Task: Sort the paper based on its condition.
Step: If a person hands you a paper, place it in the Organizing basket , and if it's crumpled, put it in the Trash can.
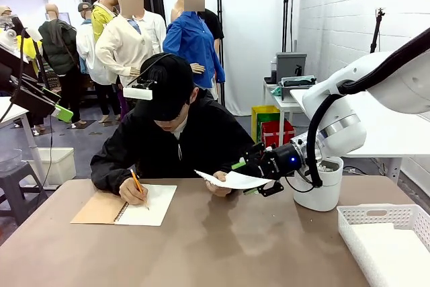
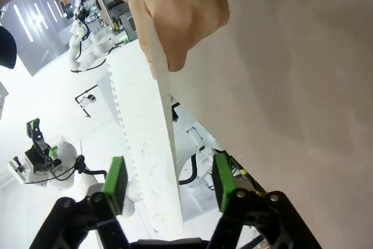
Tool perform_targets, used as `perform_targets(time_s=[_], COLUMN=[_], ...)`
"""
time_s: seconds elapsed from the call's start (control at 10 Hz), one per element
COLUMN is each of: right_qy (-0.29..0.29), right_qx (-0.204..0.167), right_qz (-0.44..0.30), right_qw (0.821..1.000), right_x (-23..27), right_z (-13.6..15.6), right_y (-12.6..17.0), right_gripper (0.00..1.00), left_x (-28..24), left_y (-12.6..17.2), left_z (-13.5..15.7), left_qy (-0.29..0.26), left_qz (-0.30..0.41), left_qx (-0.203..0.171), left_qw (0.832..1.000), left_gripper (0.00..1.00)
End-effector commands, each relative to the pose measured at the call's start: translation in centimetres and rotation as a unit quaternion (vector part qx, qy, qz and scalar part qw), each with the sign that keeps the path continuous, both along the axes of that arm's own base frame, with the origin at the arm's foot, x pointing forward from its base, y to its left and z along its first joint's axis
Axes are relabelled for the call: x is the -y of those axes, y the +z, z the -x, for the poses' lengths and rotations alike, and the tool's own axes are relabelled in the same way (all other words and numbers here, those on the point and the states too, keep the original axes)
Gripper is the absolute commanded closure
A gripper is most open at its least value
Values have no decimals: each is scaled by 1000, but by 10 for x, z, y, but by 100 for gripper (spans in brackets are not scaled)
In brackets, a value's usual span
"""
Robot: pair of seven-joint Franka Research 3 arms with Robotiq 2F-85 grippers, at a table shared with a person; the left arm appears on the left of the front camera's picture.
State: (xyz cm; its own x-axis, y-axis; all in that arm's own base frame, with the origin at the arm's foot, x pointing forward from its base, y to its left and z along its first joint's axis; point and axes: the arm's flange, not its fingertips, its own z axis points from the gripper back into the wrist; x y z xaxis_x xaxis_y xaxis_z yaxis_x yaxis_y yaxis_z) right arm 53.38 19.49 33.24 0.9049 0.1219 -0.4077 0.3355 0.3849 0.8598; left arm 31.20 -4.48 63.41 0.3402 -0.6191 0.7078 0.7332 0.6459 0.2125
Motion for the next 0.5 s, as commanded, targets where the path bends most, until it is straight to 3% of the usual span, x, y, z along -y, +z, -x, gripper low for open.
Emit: perform_targets(time_s=[0.0,0.1,0.4], right_qy=[3,2,3], right_qx=[-1,-2,-7], right_qz=[-27,-28,-33], right_qw=[1000,1000,999], right_x=[-2,-1,-2], right_z=[-9,-8,-9], right_y=[-1,1,2], right_gripper=[77,97,100], left_x=[0,0,0], left_y=[0,0,0], left_z=[0,0,0], left_qy=[6,6,6], left_qz=[-1,-1,-1], left_qx=[1,1,1], left_qw=[1000,1000,1000], left_gripper=[0,0,0])
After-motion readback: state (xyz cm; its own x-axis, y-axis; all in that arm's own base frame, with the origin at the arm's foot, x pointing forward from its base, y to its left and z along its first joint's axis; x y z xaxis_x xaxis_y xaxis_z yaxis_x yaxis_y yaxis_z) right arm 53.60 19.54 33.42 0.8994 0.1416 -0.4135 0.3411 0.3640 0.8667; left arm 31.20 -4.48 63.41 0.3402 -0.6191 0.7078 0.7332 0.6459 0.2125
